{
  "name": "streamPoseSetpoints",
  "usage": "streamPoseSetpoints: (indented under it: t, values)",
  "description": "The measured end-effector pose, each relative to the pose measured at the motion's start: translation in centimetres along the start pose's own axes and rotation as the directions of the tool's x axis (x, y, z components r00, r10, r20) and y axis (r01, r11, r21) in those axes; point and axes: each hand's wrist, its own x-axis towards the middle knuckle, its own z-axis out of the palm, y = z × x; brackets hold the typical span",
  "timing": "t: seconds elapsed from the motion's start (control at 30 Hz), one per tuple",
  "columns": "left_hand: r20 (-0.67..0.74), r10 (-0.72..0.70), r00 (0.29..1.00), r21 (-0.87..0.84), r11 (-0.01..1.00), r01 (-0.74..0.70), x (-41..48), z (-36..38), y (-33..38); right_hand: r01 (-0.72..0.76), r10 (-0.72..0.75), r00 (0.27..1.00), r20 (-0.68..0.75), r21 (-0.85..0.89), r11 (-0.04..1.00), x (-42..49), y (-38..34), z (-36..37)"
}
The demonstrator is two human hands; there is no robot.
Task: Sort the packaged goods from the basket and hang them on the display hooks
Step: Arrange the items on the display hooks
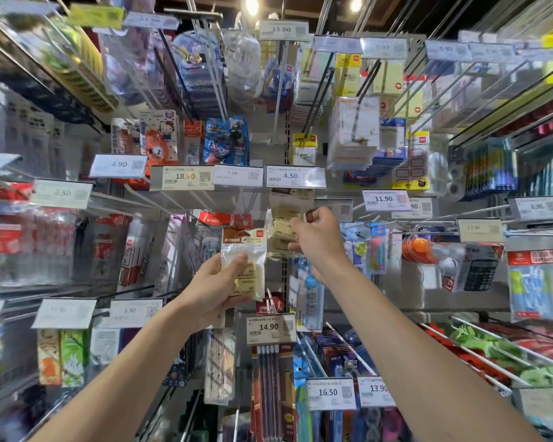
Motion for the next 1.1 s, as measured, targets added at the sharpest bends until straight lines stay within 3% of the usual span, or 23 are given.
streamPoseSetpoints:
  t: [0.43, 0.53, 0.67, 0.77, 0.87, 1.0, 1.1]
  values:
    - [0.015, 0.014, 1.000, 0.029, 0.999, -0.015, 0.2, -0.2, -0.3, -0.069, 0.066, 0.997, -0.034, -0.105, 0.992, 0.5, 2.1, 0.3]
    - [0.021, 0.014, 1.000, 0.033, 0.999, -0.015, 0.1, -0.3, -0.3, -0.087, 0.068, 0.994, -0.085, -0.243, 0.966, 0.5, 3.2, 0.3]
    - [0.003, 0.012, 1.000, 0.039, 0.999, -0.013, -0.1, -0.3, -0.2, -0.103, 0.008, 0.985, -0.172, -0.551, 0.828, -1.5, 4.7, -0.3]
    - [-0.001, 0.036, 0.999, 0.062, 0.997, -0.036, -0.2, 0.0, -0.2, 0.031, -0.006, 0.998, 0.068, -0.358, 0.933, -3.2, 4.9, -0.2]
    - [0.005, 0.067, 0.998, 0.072, 0.995, -0.067, -0.2, 0.2, -0.2, 0.127, -0.032, 0.928, 0.370, -0.237, 0.963, -4.7, 4.6, 0.9]
    - [0.015, 0.086, 0.996, 0.083, 0.993, -0.087, -0.5, 0.2, -0.1, 0.195, -0.098, 0.951, 0.292, -0.325, 0.926, -4.9, 4.7, 2.4]
    - [0.032, 0.052, 0.998, 0.036, 0.998, -0.053, -0.9, 0.2, 0.2, 0.202, -0.124, 0.954, 0.272, -0.282, 0.938, -4.7, 4.7, 2.8]
